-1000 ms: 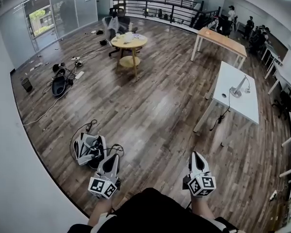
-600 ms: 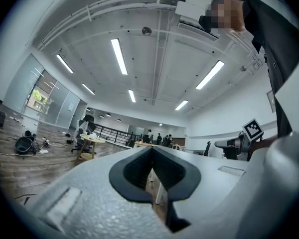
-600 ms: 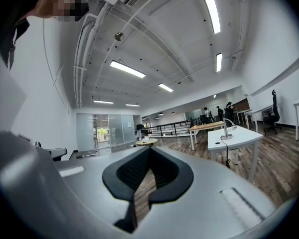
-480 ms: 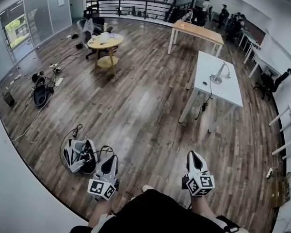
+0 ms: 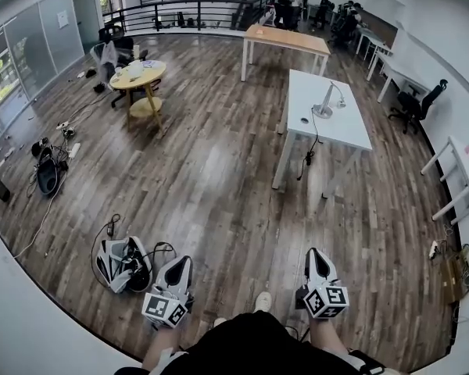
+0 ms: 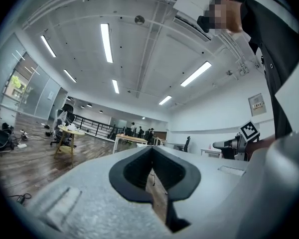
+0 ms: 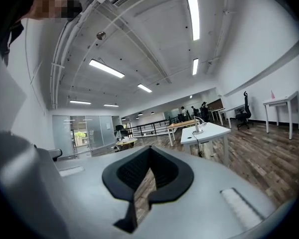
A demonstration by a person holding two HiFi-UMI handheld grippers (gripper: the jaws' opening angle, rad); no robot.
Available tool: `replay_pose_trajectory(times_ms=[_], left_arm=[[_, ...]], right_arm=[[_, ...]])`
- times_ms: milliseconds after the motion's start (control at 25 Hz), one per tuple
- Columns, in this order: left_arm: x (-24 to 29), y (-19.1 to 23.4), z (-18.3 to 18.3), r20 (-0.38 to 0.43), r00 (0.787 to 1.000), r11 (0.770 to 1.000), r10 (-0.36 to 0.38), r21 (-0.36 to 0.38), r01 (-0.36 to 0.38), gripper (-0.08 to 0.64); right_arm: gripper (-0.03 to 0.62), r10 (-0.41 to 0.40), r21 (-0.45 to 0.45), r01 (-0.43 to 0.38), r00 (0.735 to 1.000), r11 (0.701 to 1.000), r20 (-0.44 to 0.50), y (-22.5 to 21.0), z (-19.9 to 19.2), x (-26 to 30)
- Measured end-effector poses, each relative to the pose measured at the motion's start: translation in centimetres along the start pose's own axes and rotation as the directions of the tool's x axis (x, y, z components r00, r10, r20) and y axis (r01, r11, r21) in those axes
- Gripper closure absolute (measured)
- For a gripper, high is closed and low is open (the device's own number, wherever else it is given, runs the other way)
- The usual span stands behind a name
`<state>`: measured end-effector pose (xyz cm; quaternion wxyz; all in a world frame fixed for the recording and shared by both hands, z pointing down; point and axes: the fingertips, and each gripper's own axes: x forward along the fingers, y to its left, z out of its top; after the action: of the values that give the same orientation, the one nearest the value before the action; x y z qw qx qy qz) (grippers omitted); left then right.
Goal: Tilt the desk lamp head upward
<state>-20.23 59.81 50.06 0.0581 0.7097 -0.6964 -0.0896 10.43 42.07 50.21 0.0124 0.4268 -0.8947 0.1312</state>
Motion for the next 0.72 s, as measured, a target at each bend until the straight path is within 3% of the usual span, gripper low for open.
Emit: replay_pose_trajectory(times_ms=[440, 720], left_arm=[[8.4, -2.3, 2.0, 0.051, 0.998, 0.999, -0.031, 0.031, 0.03, 0.56], [15.8, -6.1, 0.6, 0.045, 0.993, 0.993, -0.112, 0.041, 0.11, 0.56]], right_arm=[[0.586, 0.014, 0.023, -0.017, 0.994, 1.0, 0.107, -5.8, 4.1, 4.7], [0.586, -0.065, 0.072, 0.055, 0.987, 0.996, 0.148, -13.2, 5.8, 4.8]])
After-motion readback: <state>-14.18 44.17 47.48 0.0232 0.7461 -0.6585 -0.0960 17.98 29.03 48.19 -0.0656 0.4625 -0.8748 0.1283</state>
